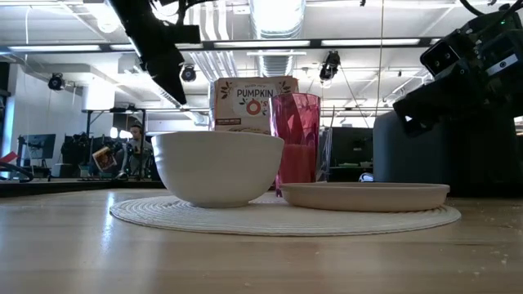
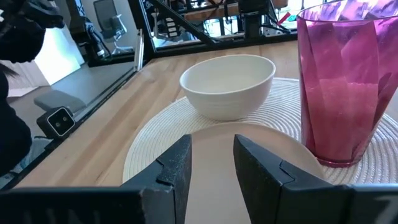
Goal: Arrange a breakfast setting
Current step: Pour the cereal from the cereal box into the white bowl
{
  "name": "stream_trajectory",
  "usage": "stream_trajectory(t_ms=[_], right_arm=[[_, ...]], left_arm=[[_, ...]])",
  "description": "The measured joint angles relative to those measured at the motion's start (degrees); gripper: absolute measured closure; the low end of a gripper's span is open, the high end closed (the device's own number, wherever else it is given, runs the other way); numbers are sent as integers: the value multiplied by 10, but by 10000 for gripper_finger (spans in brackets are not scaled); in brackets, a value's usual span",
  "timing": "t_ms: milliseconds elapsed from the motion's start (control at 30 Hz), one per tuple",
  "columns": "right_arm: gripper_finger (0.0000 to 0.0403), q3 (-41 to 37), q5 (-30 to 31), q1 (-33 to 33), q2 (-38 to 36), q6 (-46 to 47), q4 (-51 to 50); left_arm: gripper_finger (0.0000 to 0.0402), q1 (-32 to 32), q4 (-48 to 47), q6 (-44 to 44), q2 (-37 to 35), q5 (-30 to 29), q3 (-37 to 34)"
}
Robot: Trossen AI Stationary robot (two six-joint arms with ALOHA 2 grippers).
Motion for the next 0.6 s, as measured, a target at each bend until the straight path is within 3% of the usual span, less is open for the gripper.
stream_trajectory(t_ms=[133,300,400,600], right_arm=[[297,0,0,0,0,0,0],[304,0,0,0,0,0,0],[305,0,0,0,0,0,0],[301,0,0,0,0,0,0]], left_arm=[[363,6,126,0,-16,1,-79],[363,20,419,28,-44,55,-223],[363,20,558,45,-52,56,-279],[363,39,613,43,-82,13,-332]])
